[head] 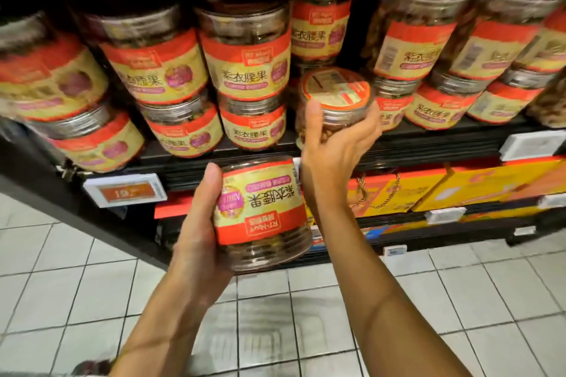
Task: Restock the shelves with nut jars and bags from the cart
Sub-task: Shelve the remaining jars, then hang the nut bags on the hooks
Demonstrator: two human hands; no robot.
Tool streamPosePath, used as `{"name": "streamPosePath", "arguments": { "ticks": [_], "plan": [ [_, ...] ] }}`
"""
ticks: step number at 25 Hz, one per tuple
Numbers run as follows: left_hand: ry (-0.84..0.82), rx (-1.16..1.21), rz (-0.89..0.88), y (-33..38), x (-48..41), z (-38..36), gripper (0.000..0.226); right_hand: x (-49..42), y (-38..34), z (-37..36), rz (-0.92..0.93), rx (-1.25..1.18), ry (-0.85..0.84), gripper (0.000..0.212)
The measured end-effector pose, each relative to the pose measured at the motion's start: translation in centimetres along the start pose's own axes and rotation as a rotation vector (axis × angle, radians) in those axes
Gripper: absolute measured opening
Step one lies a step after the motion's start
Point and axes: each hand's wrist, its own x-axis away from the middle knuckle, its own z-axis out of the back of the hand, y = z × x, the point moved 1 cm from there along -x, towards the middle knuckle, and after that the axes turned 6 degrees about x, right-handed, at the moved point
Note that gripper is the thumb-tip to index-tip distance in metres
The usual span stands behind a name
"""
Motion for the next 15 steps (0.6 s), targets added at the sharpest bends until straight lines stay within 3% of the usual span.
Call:
{"name": "streamPosePath", "arguments": {
  "ticks": [3, 6, 10, 15],
  "plan": [
    [0.0, 0.004, -0.019, 0.2, 0.2, 0.1, 0.064, 1.2, 0.9, 0.9, -0.011, -0.072, -0.195, 0.087],
    [0.083, 0.02, -0.034, 0.4, 0.3, 0.1, 0.05, 2.9, 2.4, 4.4, 0.168, -0.059, -0.213, 0.068],
    [0.151, -0.005, -0.073, 0.4, -0.2, -0.1, 0.05, 4.0, 3.7, 5.4, 0.337, 0.083, -0.409, 0.057],
    [0.14, 0.002, -0.118, 0.2, -0.4, -0.4, 0.055, 4.6, 3.3, 4.6, 0.464, 0.216, -0.351, 0.062]
  ]
}}
